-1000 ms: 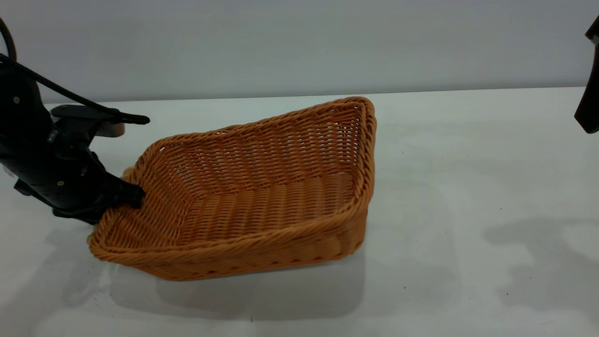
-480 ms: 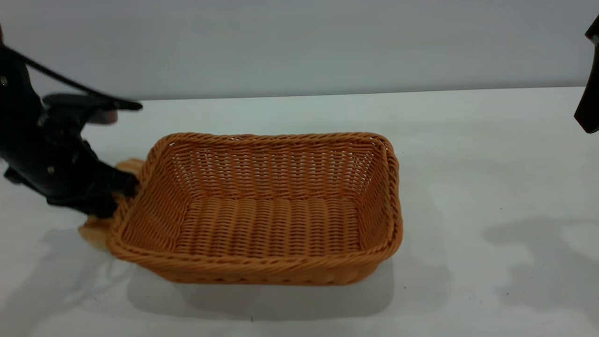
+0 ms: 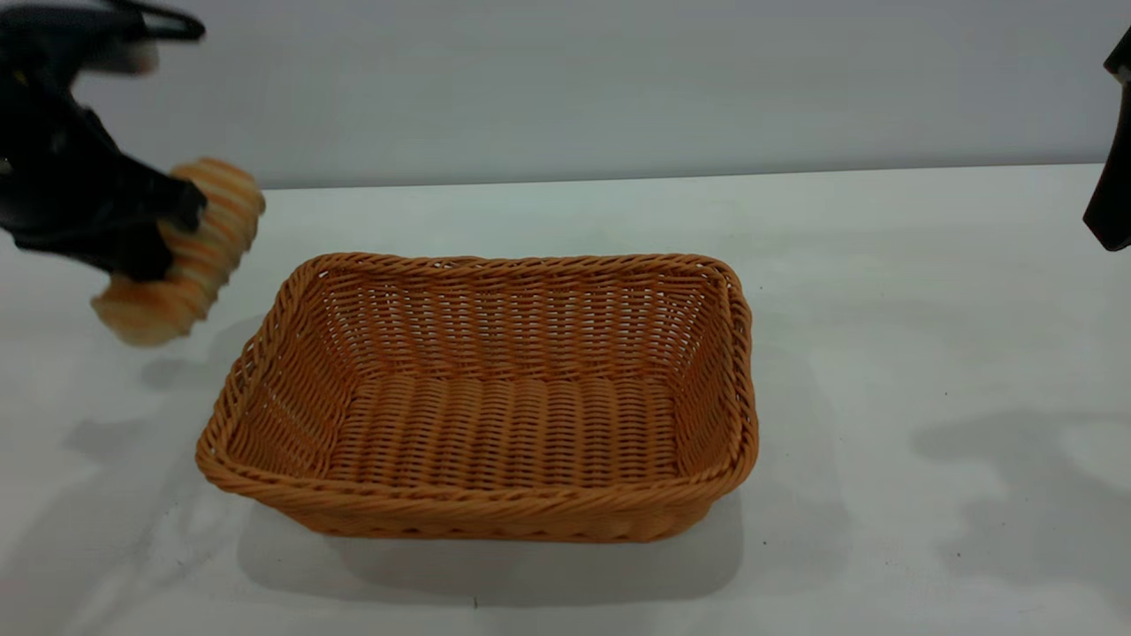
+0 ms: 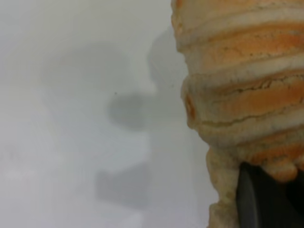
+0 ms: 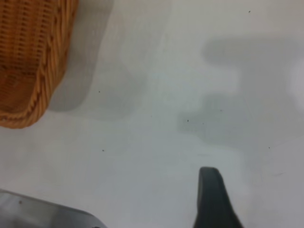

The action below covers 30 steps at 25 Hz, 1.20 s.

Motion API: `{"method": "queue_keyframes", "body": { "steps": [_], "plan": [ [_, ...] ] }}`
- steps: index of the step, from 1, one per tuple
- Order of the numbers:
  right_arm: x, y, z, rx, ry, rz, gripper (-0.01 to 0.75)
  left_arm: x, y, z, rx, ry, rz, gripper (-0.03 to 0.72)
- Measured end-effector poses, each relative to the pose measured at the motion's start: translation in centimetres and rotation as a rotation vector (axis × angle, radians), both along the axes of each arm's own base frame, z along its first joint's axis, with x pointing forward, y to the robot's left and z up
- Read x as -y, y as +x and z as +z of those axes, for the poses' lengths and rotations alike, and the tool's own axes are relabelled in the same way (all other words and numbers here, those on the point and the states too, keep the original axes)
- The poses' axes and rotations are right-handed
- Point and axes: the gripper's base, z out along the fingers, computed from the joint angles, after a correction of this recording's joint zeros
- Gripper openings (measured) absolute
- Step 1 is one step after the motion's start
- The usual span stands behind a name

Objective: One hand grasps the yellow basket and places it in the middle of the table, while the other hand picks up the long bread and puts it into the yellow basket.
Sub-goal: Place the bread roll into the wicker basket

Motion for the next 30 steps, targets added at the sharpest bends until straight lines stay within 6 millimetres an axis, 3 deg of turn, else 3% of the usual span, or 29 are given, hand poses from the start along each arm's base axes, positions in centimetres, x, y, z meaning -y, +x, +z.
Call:
{"method": "queue_keyframes", "body": {
  "steps": [6,11,15,18,22,25,30],
  "plan": [
    [0.0,0.0,0.0,0.0,0.0,0.0,0.509,4.0,-1.4,2.2,0.039,0.042,-0.213,0.059],
    [0.0,0.0,0.0,0.0,0.0,-0.001,0.509,8.6,-2.9,1.5,0.021,0.076,-0.423,0.059],
    [0.0,0.0,0.0,-0.001,0.0,-0.001,0.509,10.9,-3.9,-0.1,-0.033,0.089,-0.502,0.09],
    [0.0,0.0,0.0,-0.001,0.0,-0.001,0.509,11.5,-4.2,-0.4,-0.048,0.094,-0.522,0.231],
    [0.0,0.0,0.0,-0.002,0.0,0.0,0.509,11.4,-4.4,0.3,-0.05,0.088,-0.509,0.484],
    [0.0,-0.4,0.5,-0.003,0.001,0.005,0.509,11.2,-4.7,2.5,-0.051,0.085,-0.494,0.575],
    [0.2,-2.7,3.3,0.017,0.004,0.026,0.509,9.5,-5.6,9.9,-0.004,0.134,-0.386,0.555]
  ]
}}
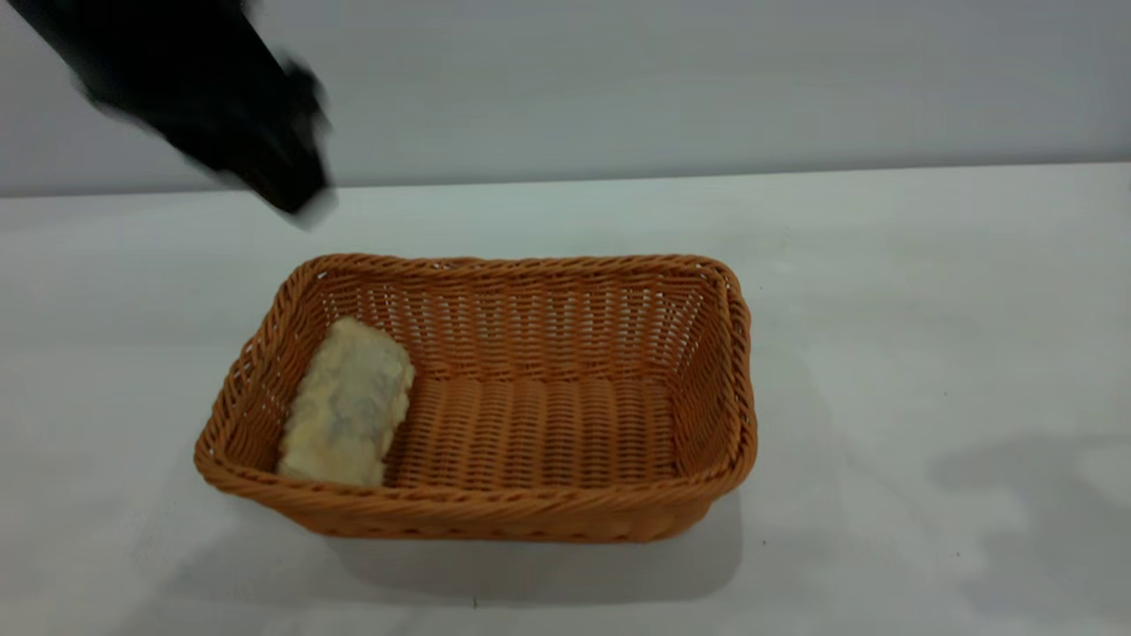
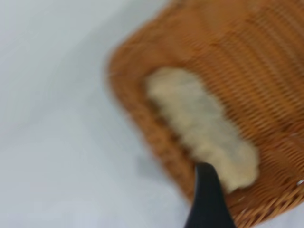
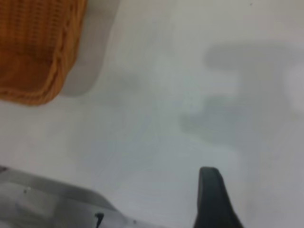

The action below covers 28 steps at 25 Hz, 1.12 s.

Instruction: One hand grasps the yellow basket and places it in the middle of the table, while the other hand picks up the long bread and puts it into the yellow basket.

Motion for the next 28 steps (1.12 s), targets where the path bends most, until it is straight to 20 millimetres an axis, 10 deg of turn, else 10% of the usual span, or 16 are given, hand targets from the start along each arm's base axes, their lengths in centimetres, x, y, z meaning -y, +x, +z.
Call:
{"method": "queue_keyframes", "body": {
  "steps": [7,13,20,28],
  "plan": [
    [0.9,-5.8,5.3,0.083,-0.043,0.041,0.509,-6.5,-5.5,10.7,0.179,0.136,0.4,0.516],
    [1.7,-12.2,9.1,0.225,-0.055,0.055,0.509,-10.3,-12.9,15.1,0.283,-0.009,0.526,0.515],
    [2.3,-19.2,10.6,0.465,-0.041,0.067,0.509,-13.5,-20.7,13.1,0.343,-0.178,0.514,0.515],
    [2.6,-22.7,4.1,0.438,-0.051,0.096,0.509,-15.8,-26.1,7.9,0.394,-0.269,0.473,0.515]
  ]
}}
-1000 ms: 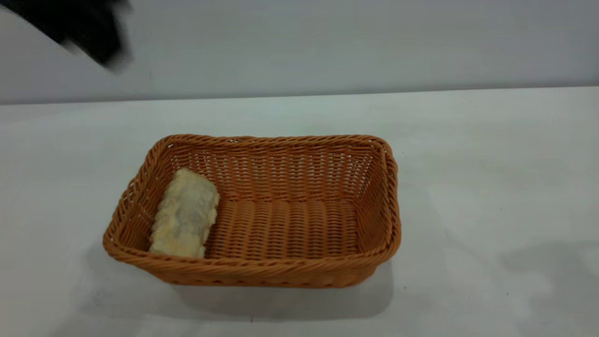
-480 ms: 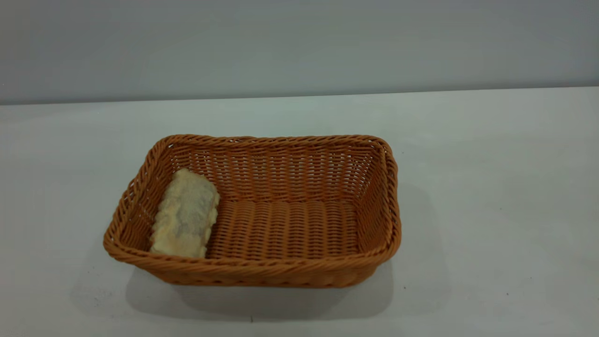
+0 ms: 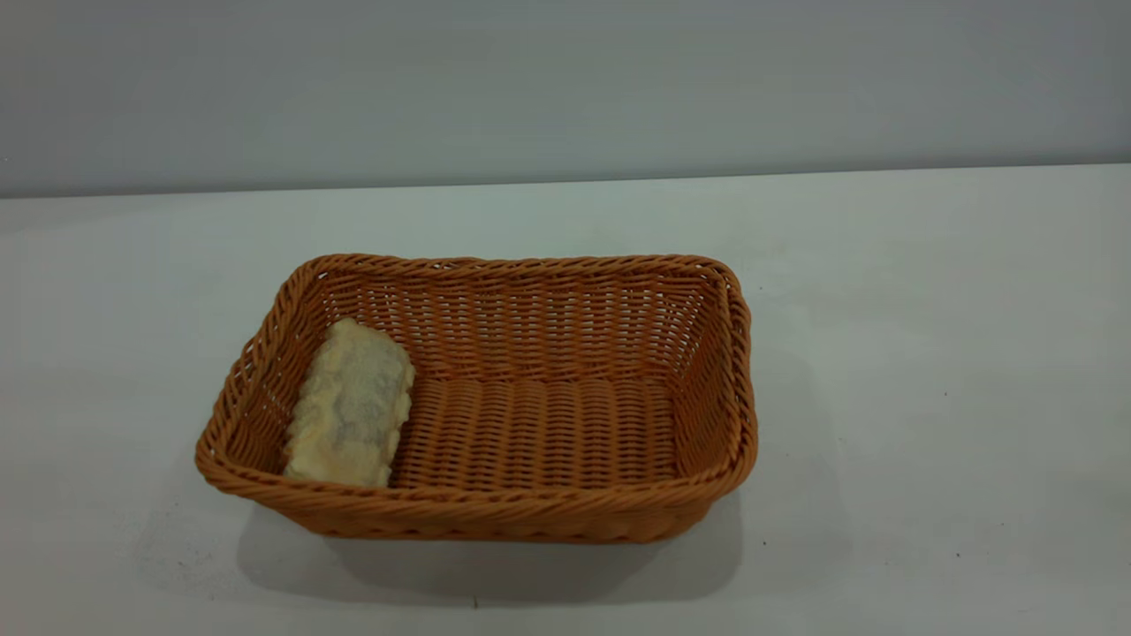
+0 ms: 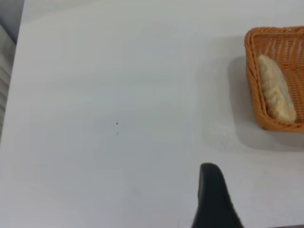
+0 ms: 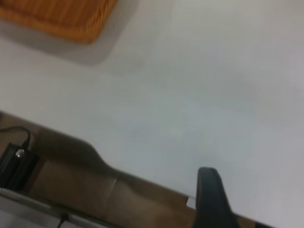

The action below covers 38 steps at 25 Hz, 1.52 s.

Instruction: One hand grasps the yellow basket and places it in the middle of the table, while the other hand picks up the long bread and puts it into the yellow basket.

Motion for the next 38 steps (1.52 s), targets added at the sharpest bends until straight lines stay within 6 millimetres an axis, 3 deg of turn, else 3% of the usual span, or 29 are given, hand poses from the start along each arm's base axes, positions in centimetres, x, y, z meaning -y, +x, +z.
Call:
{"method": "queue_keyframes", "body": {
  "steps": [6,9,24,33,38],
  "plan": [
    [0.2,-1.4,-3.4,0.071,0.002,-0.01,0.509,-1.2,-2.4,-4.2,0.068,-0.036,-0.002,0.513],
    [0.4,-1.9,-3.8,0.13,-0.004,-0.018,0.509,-1.2,-2.5,-5.9,0.069,-0.037,-0.007,0.513],
    [0.5,-2.1,-3.7,0.163,-0.003,-0.022,0.508,1.1,-3.1,-6.7,0.016,-0.02,-0.351,0.513],
    [0.5,-2.5,-3.7,0.191,0.0,-0.024,0.508,1.2,-3.2,-6.7,0.017,-0.019,-0.36,0.513],
    [0.6,-3.7,-3.7,0.276,0.006,-0.065,0.508,1.4,-3.3,-6.7,0.019,-0.015,-0.218,0.513]
  ]
}}
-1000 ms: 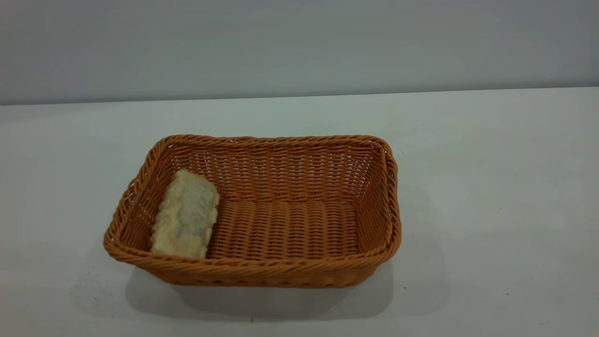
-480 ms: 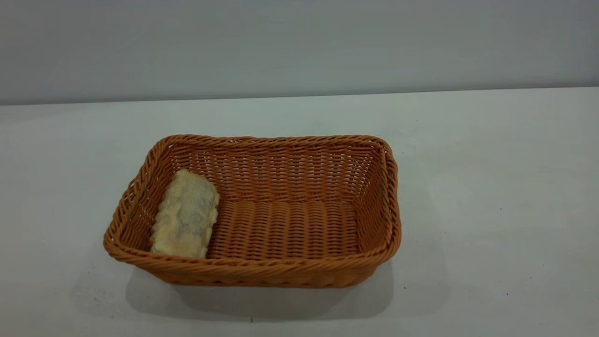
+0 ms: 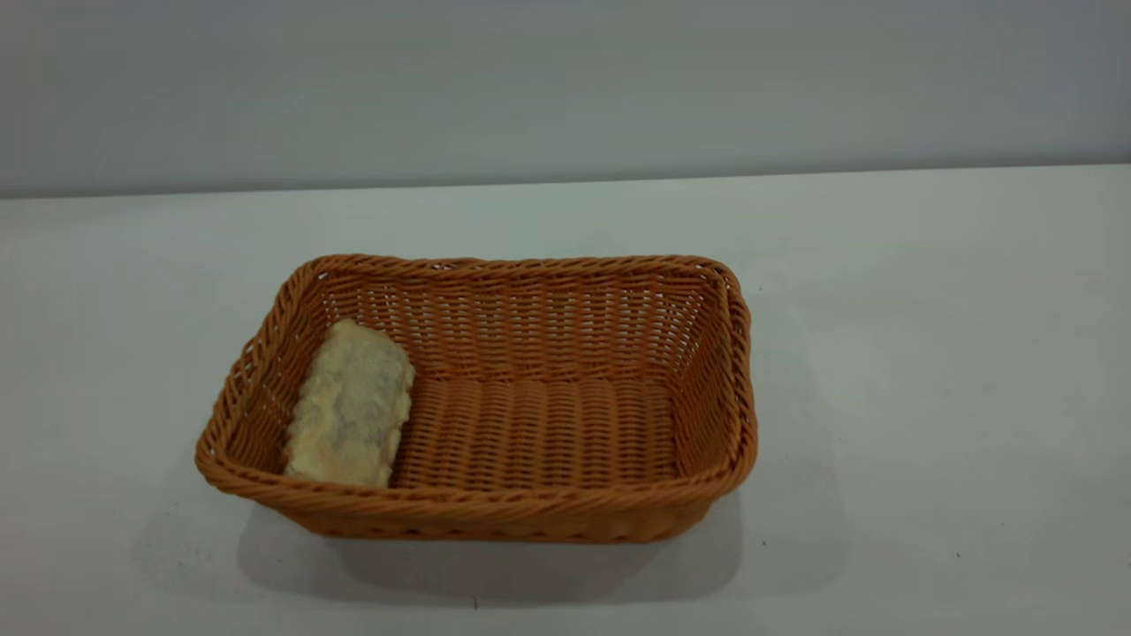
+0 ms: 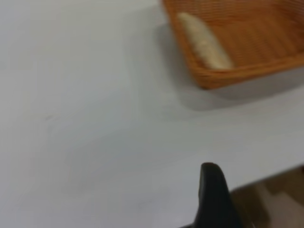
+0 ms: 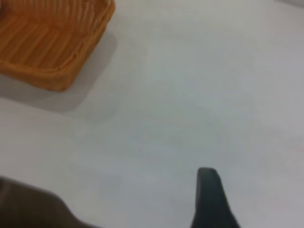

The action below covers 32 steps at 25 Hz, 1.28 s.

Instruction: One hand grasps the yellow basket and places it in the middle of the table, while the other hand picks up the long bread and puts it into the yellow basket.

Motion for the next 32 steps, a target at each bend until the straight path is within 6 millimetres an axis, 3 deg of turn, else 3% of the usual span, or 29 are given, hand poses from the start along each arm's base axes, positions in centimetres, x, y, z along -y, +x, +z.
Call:
{"method": "queue_keyframes", "body": {
  "steps": [5,10,32],
  "plan": [
    [-0.06,0.03,0.0,0.004,0.0,-0.063,0.508,0.36,-0.19,0.0,0.0,0.0,0.218,0.513],
    [-0.06,0.03,0.0,0.004,0.0,-0.067,0.508,0.53,-0.25,0.0,0.0,0.0,0.312,0.513],
    [-0.06,0.03,0.0,0.004,0.0,-0.067,0.508,0.55,-0.26,0.0,0.0,0.0,0.32,0.513]
  ]
}}
